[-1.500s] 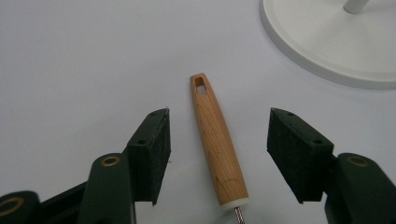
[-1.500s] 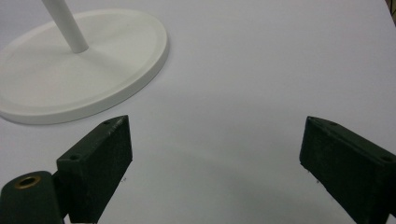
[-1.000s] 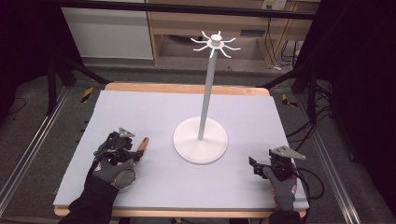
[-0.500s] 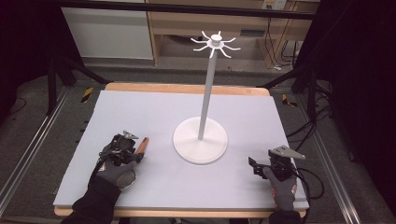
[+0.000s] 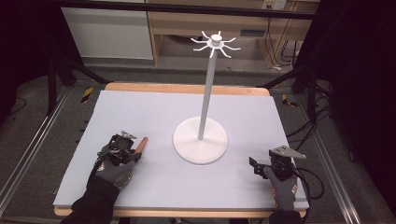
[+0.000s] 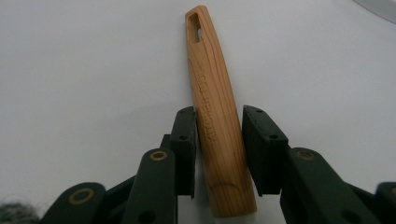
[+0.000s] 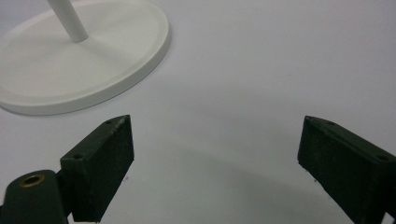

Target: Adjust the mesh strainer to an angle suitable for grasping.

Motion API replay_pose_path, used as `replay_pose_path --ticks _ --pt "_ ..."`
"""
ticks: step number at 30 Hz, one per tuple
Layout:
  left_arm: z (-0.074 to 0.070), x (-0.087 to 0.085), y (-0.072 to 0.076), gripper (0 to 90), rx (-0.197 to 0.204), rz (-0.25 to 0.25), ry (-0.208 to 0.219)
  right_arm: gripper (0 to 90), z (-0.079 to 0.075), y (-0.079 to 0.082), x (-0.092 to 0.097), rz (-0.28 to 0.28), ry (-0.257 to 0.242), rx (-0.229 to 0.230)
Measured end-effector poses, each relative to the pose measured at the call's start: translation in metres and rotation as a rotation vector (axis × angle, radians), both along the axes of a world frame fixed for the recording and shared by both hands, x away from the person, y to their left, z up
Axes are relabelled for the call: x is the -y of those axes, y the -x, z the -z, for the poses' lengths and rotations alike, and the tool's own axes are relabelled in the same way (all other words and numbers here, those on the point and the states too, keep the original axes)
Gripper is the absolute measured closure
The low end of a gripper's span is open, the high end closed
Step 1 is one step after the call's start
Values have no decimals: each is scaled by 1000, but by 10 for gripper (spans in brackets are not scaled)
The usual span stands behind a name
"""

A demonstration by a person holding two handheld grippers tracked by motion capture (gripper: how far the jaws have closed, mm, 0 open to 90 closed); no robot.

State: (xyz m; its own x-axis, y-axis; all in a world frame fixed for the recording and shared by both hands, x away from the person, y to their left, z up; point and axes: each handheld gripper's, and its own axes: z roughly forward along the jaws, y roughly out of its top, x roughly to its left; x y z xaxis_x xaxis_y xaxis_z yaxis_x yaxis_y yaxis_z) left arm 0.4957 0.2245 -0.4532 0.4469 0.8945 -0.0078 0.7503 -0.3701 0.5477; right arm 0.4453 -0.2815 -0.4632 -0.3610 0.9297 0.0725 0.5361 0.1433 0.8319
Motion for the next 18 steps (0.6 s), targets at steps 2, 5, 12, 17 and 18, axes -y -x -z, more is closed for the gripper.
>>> replay_pose_path --ticks 2,5,12,17,18 --pt "1 -1 0 657 -4 -1 7 111 0 0 0 -4 -1 -3" --pt "4 1 -1 642 -12 -6 10 112 0 0 0 -4 -1 -1" --pt "2 -1 -2 678 -30 -13 16 115 0 0 0 -4 -1 -1" --pt "1 1 0 699 -30 0 8 116 0 0 0 -3 -4 -4" --pt "0 0 3 699 -22 10 -7 116 -1 0 1 -3 -5 -2"
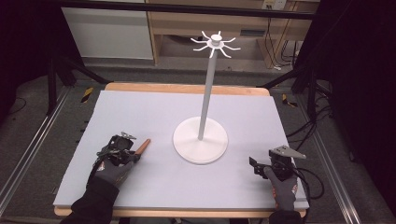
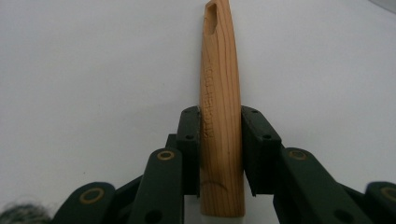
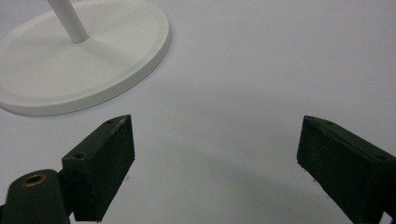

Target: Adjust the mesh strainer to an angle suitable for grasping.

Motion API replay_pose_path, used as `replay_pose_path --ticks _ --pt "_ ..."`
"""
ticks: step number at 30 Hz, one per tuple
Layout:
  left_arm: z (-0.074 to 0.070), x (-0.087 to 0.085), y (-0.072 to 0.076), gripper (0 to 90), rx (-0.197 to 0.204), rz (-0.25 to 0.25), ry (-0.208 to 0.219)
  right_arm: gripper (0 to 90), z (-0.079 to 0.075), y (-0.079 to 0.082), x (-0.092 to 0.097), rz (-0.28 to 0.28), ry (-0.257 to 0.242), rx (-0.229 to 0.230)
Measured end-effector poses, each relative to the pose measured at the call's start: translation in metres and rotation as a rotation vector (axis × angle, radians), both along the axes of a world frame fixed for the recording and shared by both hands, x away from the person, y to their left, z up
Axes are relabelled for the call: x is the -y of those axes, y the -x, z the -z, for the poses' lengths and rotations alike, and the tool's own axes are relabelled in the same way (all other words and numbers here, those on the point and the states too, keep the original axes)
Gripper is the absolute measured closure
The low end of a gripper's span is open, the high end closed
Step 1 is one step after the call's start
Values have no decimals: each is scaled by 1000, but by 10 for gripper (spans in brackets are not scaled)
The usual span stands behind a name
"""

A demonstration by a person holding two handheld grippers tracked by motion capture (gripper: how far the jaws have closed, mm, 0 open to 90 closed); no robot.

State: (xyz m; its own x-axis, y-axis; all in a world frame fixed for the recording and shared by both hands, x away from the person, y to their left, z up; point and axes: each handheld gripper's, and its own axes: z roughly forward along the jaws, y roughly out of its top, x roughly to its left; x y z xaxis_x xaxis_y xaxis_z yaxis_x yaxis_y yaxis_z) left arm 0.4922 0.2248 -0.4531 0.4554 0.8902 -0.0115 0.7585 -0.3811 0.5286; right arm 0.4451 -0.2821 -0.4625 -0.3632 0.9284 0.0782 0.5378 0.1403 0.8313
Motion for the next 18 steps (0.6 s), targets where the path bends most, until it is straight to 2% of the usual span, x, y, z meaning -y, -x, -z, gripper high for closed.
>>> replay_pose_path --ticks 4,7,14,16,17,18 --pt "-4 -9 8 699 22 15 -12 116 -1 0 1 2 -1 3" --pt "-6 -16 12 699 30 21 5 116 0 0 1 2 1 3" --pt "0 -10 11 697 23 46 -34 116 0 0 0 3 2 -4" --pt "0 -9 11 695 22 45 -30 116 0 0 0 2 2 -5" --pt "1 -9 10 681 33 38 -15 116 1 0 0 2 5 -3" --pt "0 -10 9 644 37 42 -14 116 1 0 0 1 5 -3"
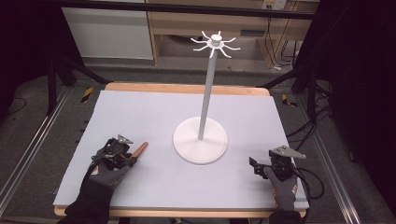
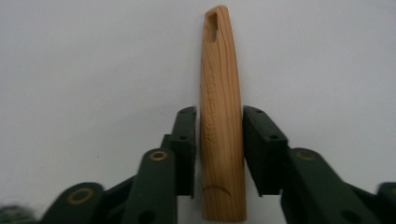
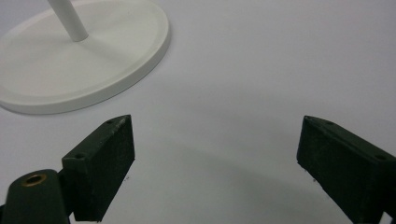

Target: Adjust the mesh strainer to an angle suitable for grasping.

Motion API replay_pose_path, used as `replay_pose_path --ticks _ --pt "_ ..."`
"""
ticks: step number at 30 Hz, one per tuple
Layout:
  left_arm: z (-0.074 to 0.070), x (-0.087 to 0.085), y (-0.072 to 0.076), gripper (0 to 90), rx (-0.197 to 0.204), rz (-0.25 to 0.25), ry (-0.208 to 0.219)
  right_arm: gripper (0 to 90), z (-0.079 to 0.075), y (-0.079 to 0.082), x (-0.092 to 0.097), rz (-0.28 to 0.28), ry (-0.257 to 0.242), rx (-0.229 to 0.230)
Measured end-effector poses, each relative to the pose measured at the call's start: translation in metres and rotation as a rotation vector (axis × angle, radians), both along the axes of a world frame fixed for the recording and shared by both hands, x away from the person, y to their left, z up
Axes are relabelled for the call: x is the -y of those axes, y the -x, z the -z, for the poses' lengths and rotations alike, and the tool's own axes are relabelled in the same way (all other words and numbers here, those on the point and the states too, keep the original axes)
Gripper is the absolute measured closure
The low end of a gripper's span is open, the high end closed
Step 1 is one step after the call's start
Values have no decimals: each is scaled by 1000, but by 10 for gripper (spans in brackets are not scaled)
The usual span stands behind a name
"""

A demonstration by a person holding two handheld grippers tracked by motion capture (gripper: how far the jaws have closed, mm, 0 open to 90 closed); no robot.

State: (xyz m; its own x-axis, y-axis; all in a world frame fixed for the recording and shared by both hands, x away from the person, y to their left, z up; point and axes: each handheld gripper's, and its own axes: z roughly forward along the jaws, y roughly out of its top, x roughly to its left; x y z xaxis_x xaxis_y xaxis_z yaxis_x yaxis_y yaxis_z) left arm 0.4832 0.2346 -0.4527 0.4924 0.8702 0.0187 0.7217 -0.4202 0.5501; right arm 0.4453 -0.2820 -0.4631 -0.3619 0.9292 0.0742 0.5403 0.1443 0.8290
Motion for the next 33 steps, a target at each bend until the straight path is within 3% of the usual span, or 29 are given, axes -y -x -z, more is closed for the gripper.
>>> replay_pose_path --ticks 4,11,24,33 --pt "-3 3 -3 593 7 -5 11 116 0 0 0 -1 2 0" --pt "1 10 -12 532 1 -6 -7 116 0 0 0 -2 -1 -1" --pt "5 16 -16 648 -38 5 -23 116 1 -1 0 -7 -4 -3" --pt "3 14 -19 672 -68 -18 0 117 1 -1 0 -6 -8 -6"
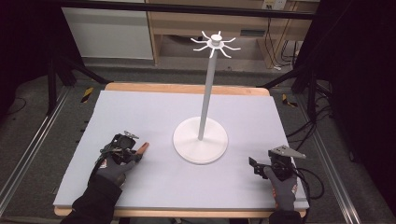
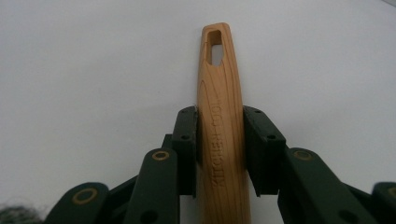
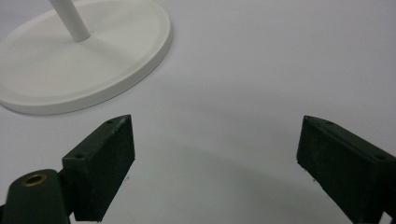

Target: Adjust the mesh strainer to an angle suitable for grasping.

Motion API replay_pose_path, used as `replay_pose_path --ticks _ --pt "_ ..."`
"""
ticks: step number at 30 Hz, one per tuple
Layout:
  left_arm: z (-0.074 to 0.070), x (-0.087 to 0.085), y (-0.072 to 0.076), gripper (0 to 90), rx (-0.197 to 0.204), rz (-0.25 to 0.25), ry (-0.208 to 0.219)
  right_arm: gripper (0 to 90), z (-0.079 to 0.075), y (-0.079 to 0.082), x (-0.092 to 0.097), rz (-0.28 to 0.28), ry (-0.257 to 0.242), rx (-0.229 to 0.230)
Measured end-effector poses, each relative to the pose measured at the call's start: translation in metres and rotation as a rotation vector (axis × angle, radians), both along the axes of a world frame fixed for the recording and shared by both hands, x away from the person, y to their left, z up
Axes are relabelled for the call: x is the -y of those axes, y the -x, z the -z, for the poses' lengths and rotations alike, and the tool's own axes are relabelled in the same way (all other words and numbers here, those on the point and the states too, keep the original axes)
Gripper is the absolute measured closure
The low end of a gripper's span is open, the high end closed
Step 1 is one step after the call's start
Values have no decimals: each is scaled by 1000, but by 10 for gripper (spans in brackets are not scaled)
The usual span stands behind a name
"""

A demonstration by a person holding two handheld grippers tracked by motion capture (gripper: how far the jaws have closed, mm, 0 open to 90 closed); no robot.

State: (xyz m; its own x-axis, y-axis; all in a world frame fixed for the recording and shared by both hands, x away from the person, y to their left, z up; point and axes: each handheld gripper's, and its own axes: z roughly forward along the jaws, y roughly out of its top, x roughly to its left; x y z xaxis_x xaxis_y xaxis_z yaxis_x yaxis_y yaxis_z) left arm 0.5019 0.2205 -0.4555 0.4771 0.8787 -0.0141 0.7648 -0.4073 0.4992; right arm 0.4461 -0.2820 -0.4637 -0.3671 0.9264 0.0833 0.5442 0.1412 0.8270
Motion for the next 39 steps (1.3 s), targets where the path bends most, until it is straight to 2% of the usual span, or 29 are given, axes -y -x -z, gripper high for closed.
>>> replay_pose_path --ticks 4,9,17,20,29,32,39 --pt "0 -1 0 681 7 -13 11 118 0 0 0 1 2 1" --pt "-1 -2 1 688 17 -10 2 118 -1 0 1 3 0 3" --pt "-11 -11 4 694 51 -27 52 118 0 0 0 1 -3 -6" --pt "-19 -15 7 695 79 -36 82 118 -1 0 1 3 -3 -4" --pt "-36 -22 13 698 132 -38 114 118 -1 0 1 3 -2 -2" --pt "-46 -24 18 698 154 -35 135 118 -1 0 1 3 -5 -5" --pt "-65 -21 28 699 229 -29 181 118 -1 0 1 3 -7 -1"
